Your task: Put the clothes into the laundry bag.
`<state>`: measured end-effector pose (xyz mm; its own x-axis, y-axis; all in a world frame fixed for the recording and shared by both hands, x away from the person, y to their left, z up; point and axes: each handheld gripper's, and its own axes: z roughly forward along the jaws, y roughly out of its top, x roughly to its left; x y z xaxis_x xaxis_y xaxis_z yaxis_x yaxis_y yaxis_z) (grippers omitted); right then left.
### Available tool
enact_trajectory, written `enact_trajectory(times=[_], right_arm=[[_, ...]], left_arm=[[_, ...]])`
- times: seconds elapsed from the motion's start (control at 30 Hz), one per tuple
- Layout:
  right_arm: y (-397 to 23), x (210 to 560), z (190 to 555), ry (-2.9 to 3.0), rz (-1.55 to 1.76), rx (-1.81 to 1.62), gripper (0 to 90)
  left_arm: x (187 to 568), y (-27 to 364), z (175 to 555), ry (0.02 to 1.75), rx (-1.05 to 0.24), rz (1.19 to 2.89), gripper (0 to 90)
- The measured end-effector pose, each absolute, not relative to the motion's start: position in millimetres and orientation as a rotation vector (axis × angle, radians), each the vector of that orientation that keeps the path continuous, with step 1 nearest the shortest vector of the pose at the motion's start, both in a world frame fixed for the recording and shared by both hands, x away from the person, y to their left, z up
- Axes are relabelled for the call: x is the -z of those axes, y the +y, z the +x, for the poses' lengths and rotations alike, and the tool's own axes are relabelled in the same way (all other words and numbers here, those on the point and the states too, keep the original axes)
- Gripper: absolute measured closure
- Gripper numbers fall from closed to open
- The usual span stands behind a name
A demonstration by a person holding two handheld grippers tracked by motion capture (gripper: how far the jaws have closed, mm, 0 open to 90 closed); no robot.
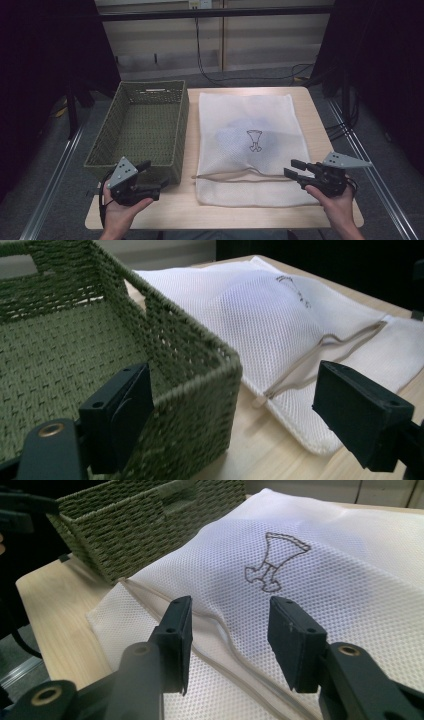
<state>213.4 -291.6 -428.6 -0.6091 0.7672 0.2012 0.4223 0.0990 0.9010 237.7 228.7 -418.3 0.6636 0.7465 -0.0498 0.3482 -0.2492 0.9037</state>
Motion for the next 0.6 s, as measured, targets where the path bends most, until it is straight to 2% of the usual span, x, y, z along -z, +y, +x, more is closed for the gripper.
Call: enact_trajectory(times=[0.33, 0.6], right_arm=[[-305, 451, 205, 2.006, 1.262, -1.459, 50.4], [-314, 447, 201, 1.929, 1.261, -1.486, 49.9]], left_arm=[[431, 235, 231, 0.874, -0.468, 1.844, 13.0], [432, 236, 233, 0.887, -0.457, 1.83, 13.0]])
